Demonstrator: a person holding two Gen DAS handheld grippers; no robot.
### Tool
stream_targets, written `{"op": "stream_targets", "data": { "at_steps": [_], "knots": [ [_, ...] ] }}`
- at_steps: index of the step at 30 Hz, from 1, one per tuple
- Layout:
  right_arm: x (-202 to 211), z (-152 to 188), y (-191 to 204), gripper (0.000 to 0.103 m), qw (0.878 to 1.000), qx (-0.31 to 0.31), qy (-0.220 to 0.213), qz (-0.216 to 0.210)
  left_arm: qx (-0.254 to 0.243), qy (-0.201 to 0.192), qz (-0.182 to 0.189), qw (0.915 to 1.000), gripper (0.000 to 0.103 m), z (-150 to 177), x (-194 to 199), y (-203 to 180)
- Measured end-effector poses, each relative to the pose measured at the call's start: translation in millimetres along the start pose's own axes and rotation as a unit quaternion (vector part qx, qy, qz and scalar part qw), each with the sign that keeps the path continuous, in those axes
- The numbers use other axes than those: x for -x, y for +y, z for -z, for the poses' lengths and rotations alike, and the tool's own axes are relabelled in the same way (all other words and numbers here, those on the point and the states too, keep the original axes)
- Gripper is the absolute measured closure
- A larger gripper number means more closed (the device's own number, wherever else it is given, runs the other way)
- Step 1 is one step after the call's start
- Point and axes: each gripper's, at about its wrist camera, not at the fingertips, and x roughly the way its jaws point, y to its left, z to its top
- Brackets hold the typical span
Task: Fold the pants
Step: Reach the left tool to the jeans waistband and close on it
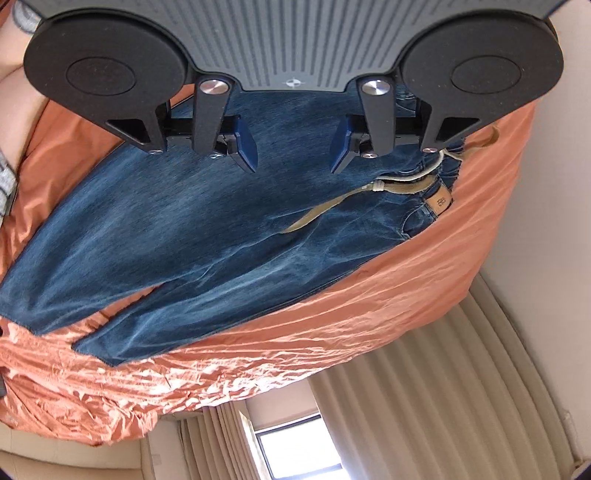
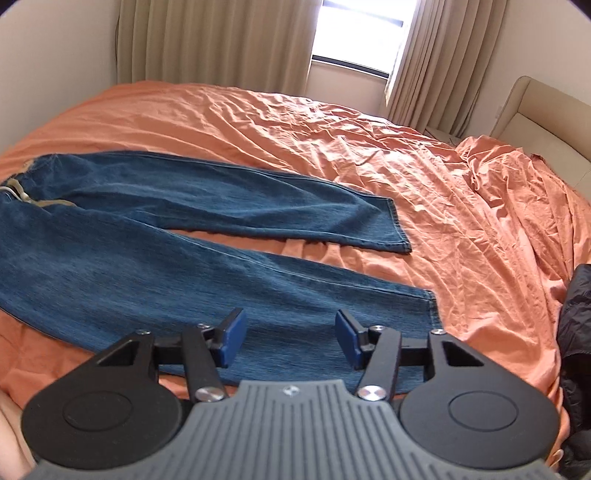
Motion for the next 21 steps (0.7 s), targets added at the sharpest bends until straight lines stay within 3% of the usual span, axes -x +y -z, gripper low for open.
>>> {"op": "stream_targets", "data": {
  "at_steps": [5, 10, 15, 21],
  "knots": [
    [-35.2, -3.3, -30.8, 0.066, 0.997, 0.029, 0.061, 0.027, -0.097, 0.033, 0.009, 0.9947, 0.049, -0.2, -25.4, 29.6],
    [-76.9, 5.4, -48.1, 0.07, 0.99, 0.053, 0.125, 0.025, -0.19, 0.098, 0.033, 0.9763, 0.047, 11.2, -68.4, 43.2],
    [-99.0, 16.9, -49.9, 0.071, 0.984, 0.087, 0.157, 0.015, -0.272, 0.193, 0.078, 0.9396, 0.044, 41.2, -106.2, 40.8],
    [-116.8, 32.5, -52.2, 0.071, 0.978, 0.114, 0.172, 0.009, -0.356, 0.209, 0.088, 0.9066, 0.037, 69.2, -117.9, 18.0]
  ]
}}
